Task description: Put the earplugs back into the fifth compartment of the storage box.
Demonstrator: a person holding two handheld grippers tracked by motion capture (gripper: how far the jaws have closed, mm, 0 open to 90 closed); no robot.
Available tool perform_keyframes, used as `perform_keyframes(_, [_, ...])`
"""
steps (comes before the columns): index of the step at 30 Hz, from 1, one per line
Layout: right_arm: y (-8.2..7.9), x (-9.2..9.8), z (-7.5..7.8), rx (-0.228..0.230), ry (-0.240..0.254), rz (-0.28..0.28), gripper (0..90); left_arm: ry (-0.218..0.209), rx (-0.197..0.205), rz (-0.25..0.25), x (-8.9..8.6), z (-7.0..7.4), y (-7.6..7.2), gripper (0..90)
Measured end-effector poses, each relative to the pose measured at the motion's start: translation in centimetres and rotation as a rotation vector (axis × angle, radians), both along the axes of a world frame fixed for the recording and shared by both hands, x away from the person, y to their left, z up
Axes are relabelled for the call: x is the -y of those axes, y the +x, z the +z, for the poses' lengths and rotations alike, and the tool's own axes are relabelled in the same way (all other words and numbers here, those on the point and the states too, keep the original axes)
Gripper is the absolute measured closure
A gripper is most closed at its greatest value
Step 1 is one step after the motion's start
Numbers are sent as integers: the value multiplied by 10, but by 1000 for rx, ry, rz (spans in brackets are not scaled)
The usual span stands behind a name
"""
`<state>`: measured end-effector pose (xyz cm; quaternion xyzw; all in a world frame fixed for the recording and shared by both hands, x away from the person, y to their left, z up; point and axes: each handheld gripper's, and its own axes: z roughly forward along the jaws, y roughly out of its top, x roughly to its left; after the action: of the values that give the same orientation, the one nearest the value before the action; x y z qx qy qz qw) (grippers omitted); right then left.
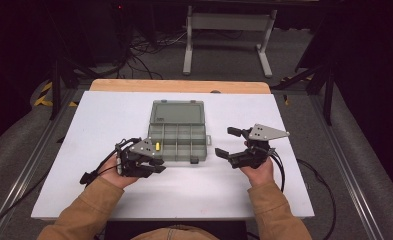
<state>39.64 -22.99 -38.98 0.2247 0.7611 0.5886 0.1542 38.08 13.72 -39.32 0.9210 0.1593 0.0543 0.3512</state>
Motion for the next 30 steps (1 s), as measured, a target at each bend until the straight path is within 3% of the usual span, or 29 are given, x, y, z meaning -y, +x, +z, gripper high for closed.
perform_keyframes(11, [0,0,0,-1,4,0,97,-3,-6,59,-10,7,23,744])
perform_keyframes(30, [1,-1,-1,-3,-3,0,98,-14,-34,220,-21,-4,56,741])
